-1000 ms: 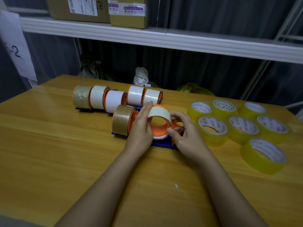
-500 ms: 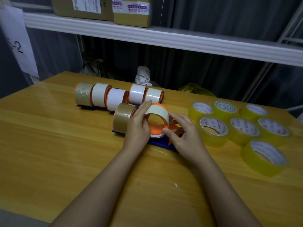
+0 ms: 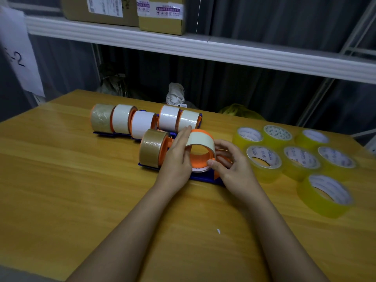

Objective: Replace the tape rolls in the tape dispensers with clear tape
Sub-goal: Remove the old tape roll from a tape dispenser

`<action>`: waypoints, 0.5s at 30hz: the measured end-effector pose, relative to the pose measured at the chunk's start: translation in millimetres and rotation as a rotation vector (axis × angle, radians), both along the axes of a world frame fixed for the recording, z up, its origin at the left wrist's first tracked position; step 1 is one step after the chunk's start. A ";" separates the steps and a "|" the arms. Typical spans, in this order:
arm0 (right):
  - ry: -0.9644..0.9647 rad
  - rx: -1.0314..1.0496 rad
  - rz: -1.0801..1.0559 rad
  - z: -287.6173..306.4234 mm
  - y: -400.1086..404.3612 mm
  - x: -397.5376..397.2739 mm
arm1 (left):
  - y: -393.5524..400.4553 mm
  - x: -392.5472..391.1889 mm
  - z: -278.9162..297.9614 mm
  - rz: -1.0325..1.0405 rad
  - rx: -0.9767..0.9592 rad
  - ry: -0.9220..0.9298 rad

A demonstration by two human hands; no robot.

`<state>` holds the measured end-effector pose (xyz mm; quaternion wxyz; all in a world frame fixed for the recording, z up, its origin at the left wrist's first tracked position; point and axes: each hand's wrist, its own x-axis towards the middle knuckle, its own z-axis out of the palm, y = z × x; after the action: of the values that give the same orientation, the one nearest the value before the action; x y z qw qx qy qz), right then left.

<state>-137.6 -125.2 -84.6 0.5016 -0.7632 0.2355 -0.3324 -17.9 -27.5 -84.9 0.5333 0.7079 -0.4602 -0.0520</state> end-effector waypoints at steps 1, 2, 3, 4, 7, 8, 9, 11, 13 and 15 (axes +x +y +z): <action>-0.004 0.013 0.002 0.5 -0.1 -0.4 | 0.1 -0.6 0.0 -0.001 0.000 -0.015; -0.006 0.022 0.005 0.9 -0.2 -0.6 | 0.0 -0.9 -0.3 0.001 -0.002 -0.032; -0.009 0.030 0.007 1.0 -0.4 -0.8 | -0.5 -1.1 -0.6 0.003 -0.004 -0.048; -0.013 0.032 0.008 1.1 -0.5 -0.7 | -1.3 -0.8 -1.1 0.005 -0.007 -0.064; -0.023 0.004 -0.005 -0.1 0.7 1.6 | -3.1 -0.6 -2.6 0.012 -0.006 -0.096; -0.016 -0.013 -0.016 -1.4 0.5 2.8 | -3.5 -1.2 -2.6 0.013 -0.003 -0.105; -0.007 -0.029 -0.027 -2.5 0.0 4.0 | -3.9 -1.8 -2.7 0.012 -0.001 -0.116; 0.005 -0.055 -0.038 -4.3 -0.9 5.8 | -4.3 -2.9 -3.0 0.010 0.008 -0.134; -0.007 -0.078 -0.046 -5.6 -1.3 6.6 | -4.2 -3.0 -3.0 0.004 0.025 -0.150; -0.007 -0.122 -0.069 -6.2 -0.9 6.5 | -4.2 -2.3 -3.8 -0.002 0.048 -0.159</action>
<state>-131.1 -126.1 -90.9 0.4431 -0.7826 0.2392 -0.3660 -20.2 -31.7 -88.7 0.4781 0.7219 -0.5002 -0.0072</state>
